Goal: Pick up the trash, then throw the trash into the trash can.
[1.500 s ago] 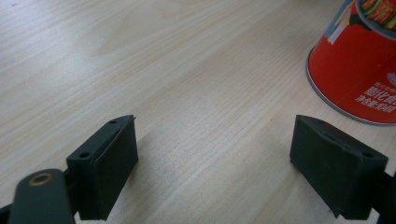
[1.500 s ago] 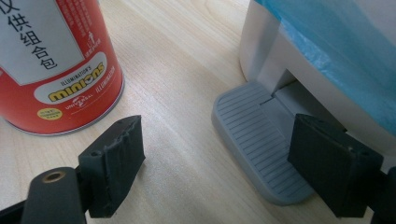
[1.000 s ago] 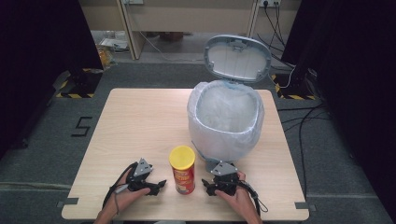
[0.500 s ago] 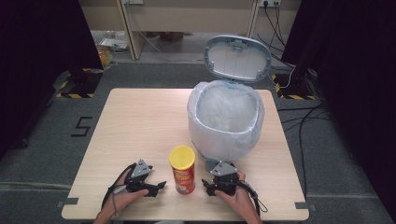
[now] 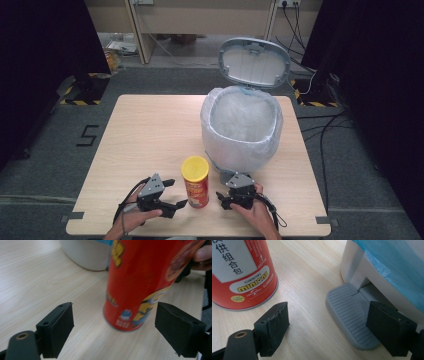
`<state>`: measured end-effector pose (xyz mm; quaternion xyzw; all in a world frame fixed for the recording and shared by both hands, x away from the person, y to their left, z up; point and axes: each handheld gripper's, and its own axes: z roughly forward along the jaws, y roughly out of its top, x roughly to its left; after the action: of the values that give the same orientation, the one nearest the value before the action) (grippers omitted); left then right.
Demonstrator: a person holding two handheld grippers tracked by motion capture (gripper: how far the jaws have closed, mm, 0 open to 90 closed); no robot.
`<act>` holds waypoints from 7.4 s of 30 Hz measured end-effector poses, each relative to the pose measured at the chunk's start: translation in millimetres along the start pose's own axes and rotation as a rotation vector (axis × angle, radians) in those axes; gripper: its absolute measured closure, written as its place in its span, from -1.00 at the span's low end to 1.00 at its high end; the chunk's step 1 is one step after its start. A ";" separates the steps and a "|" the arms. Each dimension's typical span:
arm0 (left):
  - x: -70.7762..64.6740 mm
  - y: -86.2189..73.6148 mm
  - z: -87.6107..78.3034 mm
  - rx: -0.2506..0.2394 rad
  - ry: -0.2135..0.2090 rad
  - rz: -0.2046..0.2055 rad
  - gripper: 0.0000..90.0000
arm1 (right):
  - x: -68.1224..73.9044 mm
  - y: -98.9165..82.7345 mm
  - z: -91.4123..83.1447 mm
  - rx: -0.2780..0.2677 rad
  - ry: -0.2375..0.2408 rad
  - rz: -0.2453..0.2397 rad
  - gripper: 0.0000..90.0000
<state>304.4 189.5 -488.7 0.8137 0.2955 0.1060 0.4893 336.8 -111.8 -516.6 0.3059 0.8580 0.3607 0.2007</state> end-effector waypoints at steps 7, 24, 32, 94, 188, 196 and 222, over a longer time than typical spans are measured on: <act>-9.2 6.3 5.9 -0.016 -0.017 0.028 -0.67 | 0.0 0.1 -0.1 0.003 -0.002 -0.002 -0.59; -17.0 20.0 25.1 -0.051 -0.042 0.049 -0.67 | 0.6 -0.2 0.3 0.000 -0.005 -0.011 -0.59; -18.9 16.4 37.3 -0.050 -0.047 0.047 -0.62 | 0.8 -0.2 0.3 0.002 -0.006 -0.014 -0.59; 55.0 78.2 -20.4 -0.168 0.169 -0.033 -0.47 | 1.6 0.0 1.0 0.002 -0.004 -0.015 -0.61; 25.4 292.9 -10.7 -0.280 0.100 0.182 -0.47 | 0.3 -0.7 0.6 0.002 0.009 -0.021 -0.61; 12.7 303.3 12.9 -0.265 0.057 0.184 -0.47 | 0.0 -0.9 0.5 0.000 0.011 -0.023 -0.61; 0.2 297.4 64.3 -0.137 -0.022 0.172 -0.48 | -0.2 -1.3 0.4 -0.002 0.011 -0.028 -0.61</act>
<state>446.4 39.4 -265.3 0.8020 0.2110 0.1584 0.5359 336.7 -112.5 -517.9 0.2916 0.8629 0.3604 0.2011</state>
